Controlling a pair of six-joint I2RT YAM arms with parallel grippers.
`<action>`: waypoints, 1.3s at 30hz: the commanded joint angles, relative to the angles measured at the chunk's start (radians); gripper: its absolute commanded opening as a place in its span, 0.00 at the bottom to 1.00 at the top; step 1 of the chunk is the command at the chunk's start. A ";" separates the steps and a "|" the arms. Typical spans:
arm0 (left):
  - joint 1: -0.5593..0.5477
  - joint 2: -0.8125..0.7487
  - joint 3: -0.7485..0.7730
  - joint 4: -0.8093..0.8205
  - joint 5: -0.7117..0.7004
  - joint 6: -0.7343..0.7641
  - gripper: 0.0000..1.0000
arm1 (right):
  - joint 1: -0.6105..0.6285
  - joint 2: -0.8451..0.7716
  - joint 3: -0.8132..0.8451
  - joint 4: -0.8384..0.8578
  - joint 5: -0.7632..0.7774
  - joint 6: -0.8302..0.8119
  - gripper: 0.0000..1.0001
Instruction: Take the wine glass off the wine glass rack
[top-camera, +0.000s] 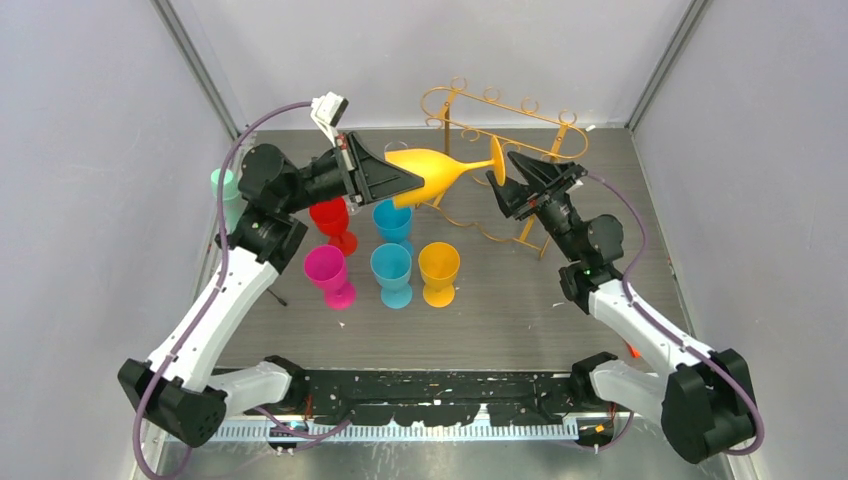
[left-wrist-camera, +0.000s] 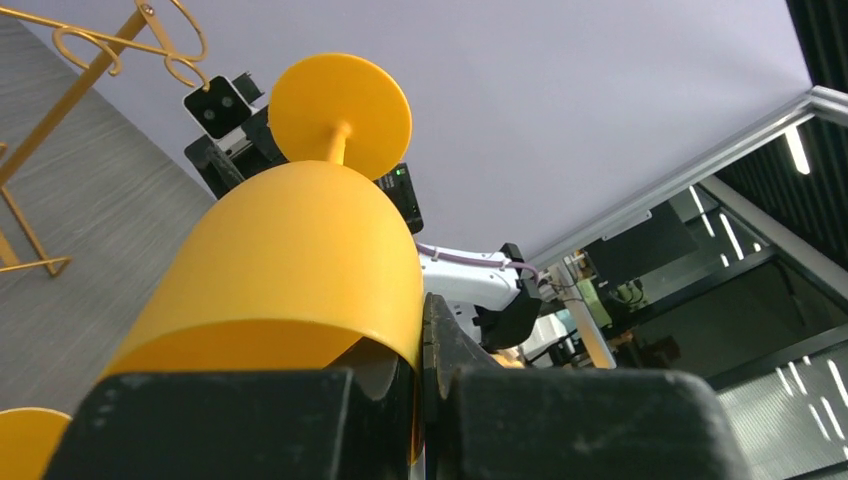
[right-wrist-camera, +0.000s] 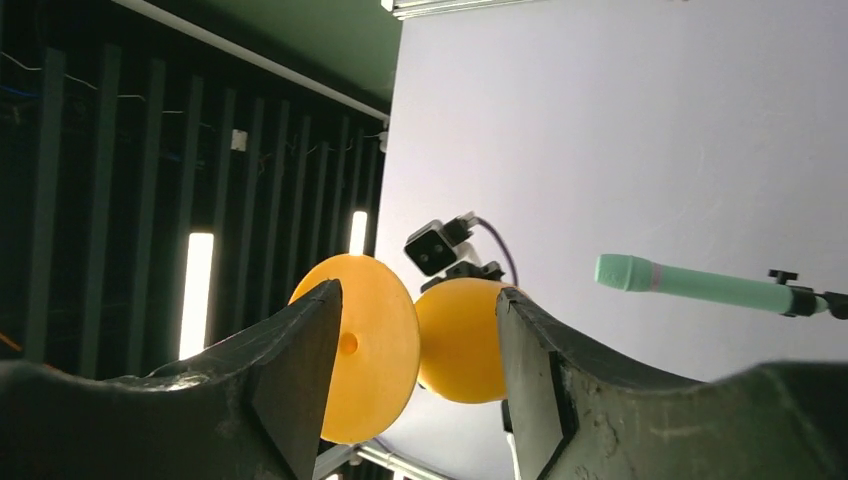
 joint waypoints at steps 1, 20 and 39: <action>-0.003 -0.066 0.073 -0.180 0.008 0.184 0.00 | -0.001 -0.097 0.038 -0.148 0.003 -0.134 0.64; -0.347 0.030 0.311 -0.975 -0.441 0.793 0.00 | -0.002 -0.421 0.401 -1.377 0.463 -0.938 0.58; -0.664 0.668 0.739 -1.380 -0.840 0.899 0.00 | -0.002 -0.480 0.456 -1.591 0.743 -1.017 0.54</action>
